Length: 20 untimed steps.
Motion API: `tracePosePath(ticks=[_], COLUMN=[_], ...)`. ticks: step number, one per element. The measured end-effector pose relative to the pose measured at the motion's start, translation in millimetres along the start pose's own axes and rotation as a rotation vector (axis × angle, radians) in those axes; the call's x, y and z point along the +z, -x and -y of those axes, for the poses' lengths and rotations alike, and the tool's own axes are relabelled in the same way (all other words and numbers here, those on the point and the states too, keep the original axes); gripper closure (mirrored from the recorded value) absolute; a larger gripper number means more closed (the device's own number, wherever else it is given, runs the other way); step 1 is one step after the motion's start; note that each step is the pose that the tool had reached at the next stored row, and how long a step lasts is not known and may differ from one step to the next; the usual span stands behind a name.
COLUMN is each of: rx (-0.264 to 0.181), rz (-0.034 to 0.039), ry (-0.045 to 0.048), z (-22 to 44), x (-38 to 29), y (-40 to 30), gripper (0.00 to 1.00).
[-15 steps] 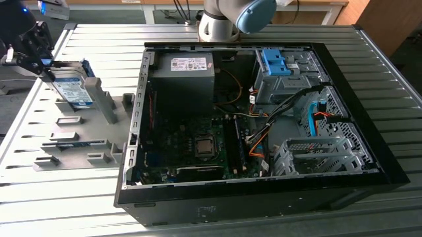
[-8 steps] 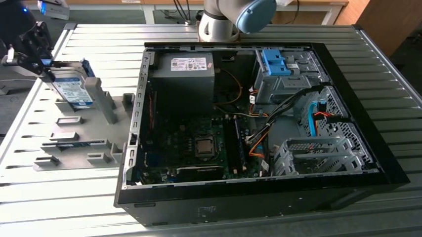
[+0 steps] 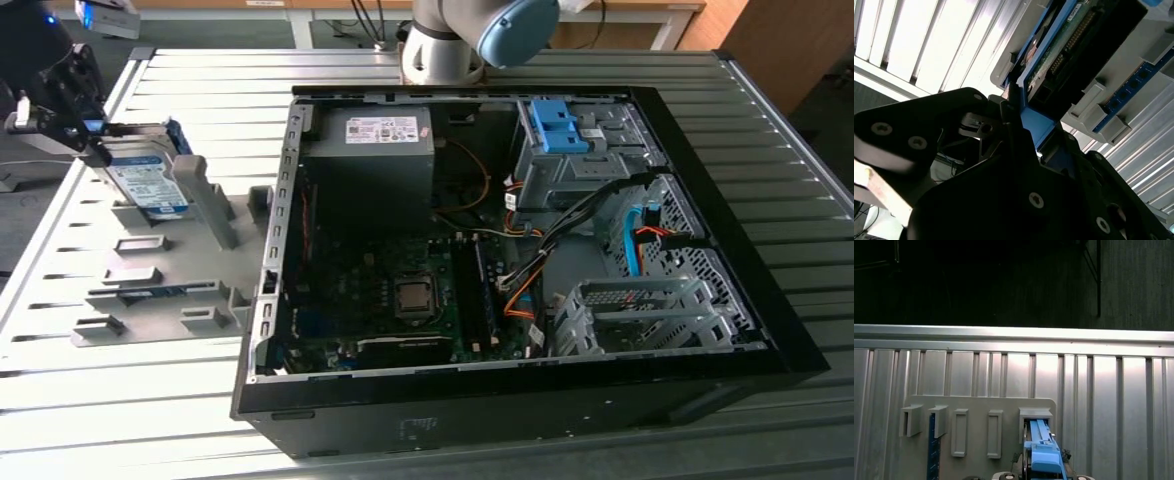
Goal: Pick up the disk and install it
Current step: 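Pick up the disk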
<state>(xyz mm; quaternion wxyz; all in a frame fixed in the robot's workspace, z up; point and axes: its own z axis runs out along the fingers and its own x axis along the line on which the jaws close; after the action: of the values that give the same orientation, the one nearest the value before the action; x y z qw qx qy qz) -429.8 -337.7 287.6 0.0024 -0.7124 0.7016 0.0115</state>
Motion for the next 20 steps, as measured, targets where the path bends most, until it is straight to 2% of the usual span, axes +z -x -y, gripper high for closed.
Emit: tracePosePath(ticks=[11,13,14,20], rx=[0.013,0.013,0.013,0.013], rz=[-0.0003,-0.0003,-0.0003,-0.0003], ry=[-0.0003,-0.0004,-0.0004,-0.0003], z=[0.0,0.0,0.0,0.0], x=[0.1,0.1,0.1,0.1], y=[0.0,0.0,0.0,0.0], gripper=[0.63,0.62,0.56,0.56])
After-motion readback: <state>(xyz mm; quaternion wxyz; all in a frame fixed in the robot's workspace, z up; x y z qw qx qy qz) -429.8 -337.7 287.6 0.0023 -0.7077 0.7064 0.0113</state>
